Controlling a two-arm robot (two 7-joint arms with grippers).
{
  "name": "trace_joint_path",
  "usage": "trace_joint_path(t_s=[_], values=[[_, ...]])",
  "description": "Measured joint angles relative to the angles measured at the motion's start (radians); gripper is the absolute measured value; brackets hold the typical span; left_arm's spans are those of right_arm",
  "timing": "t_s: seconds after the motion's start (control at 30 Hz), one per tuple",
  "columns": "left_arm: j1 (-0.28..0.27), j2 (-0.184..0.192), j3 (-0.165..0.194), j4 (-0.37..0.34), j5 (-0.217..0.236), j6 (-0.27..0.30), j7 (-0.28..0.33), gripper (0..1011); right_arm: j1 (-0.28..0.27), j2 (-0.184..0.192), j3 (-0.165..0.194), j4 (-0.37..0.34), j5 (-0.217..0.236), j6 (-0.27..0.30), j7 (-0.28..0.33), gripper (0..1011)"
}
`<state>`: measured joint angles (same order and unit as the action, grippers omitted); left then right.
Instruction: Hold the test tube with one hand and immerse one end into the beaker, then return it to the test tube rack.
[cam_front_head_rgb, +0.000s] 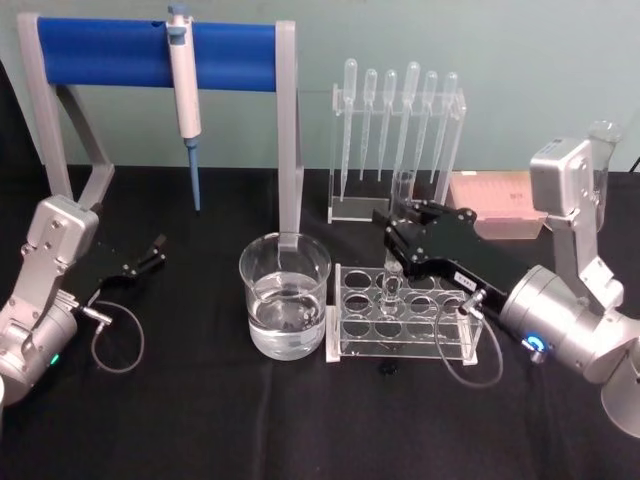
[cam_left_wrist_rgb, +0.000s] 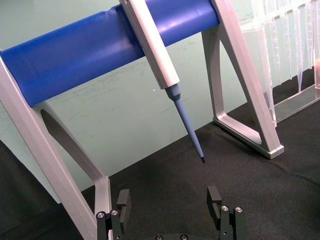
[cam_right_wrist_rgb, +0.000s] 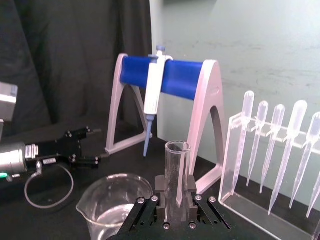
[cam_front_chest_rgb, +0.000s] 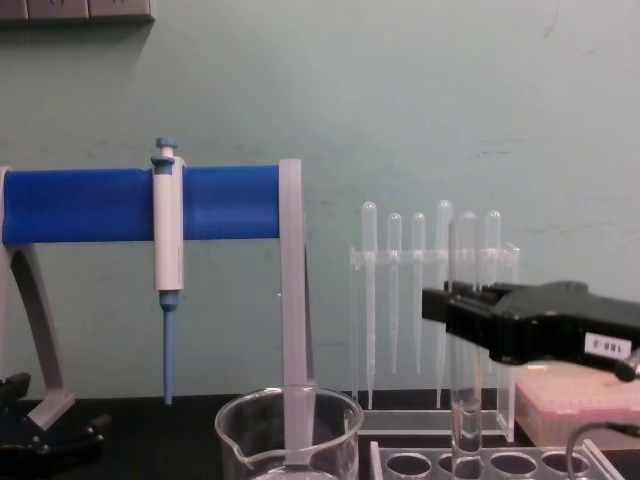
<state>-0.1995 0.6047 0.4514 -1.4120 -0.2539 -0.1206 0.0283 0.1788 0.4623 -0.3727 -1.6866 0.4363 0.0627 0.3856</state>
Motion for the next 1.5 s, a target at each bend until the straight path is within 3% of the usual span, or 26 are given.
trace_joint_path(t_s=[0.57,0.87,1.17,1.3,1.43,1.5], values=[[0.0,0.0,0.0,0.0,0.0,0.0,0.0,1000,0.043,-0.019,-0.054,0.094,-0.105,0.0,0.029,227],[0.0,0.0,0.0,0.0,0.0,0.0,0.0,1000,0.048,-0.027,-0.061,0.11,-0.128,0.004,0.039,231],[0.0,0.0,0.0,0.0,0.0,0.0,0.0,1000,0.013,-0.017,-0.045,0.065,-0.132,0.03,0.032,508],[0.0,0.0,0.0,0.0,0.0,0.0,0.0,1000,-0.037,0.023,-0.017,-0.011,-0.13,0.067,0.016,628],[0.0,0.0,0.0,0.0,0.0,0.0,0.0,1000,-0.102,0.073,0.035,-0.091,-0.125,0.09,-0.007,742],[0.0,0.0,0.0,0.0,0.0,0.0,0.0,1000,-0.155,0.106,0.089,-0.133,-0.117,0.099,-0.03,822]])
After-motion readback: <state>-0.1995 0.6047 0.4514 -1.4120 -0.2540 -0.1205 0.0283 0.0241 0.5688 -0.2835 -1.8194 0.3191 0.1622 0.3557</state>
